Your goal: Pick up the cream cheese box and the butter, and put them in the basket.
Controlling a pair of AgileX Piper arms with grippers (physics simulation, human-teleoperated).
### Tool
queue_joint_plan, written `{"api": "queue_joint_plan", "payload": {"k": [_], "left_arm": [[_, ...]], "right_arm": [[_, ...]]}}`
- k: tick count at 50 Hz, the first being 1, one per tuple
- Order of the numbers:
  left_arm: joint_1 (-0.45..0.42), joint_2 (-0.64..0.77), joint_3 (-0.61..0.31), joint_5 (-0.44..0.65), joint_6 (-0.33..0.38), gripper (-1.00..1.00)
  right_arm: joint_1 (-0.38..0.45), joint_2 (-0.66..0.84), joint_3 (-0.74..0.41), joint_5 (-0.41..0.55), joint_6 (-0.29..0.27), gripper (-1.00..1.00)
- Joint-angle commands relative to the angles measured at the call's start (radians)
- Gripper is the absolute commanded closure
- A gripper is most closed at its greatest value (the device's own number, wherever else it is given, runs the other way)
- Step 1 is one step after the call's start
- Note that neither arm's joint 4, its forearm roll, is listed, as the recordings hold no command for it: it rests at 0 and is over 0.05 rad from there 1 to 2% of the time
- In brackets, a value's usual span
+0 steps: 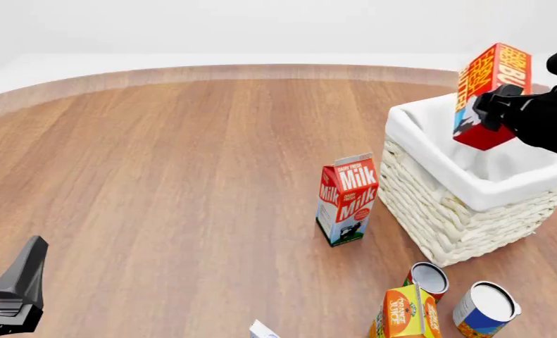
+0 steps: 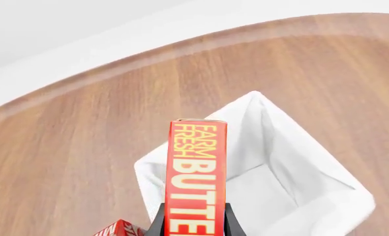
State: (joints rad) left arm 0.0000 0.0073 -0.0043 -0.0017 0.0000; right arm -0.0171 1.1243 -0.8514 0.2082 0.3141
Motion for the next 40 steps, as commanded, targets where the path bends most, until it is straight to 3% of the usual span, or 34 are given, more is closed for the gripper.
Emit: {"api": "queue_joint_plan", "payload": {"k": [1,9,40], "left_arm": [[0.000,0.000,0.000,0.000,0.000,-1.00],[0.000,0.000,0.000,0.000,0.000,-1.00],[0.000,0.000,0.000,0.000,0.000,-1.00]], "right_arm": [[-0.017,0.021,-0.008,-0.028,0.023,1.00],[-0.008,0.019,0.016,-0.046,0.054,1.00],[-0.031,0.075,0.039,-0.084,0.069,1.00]]}}
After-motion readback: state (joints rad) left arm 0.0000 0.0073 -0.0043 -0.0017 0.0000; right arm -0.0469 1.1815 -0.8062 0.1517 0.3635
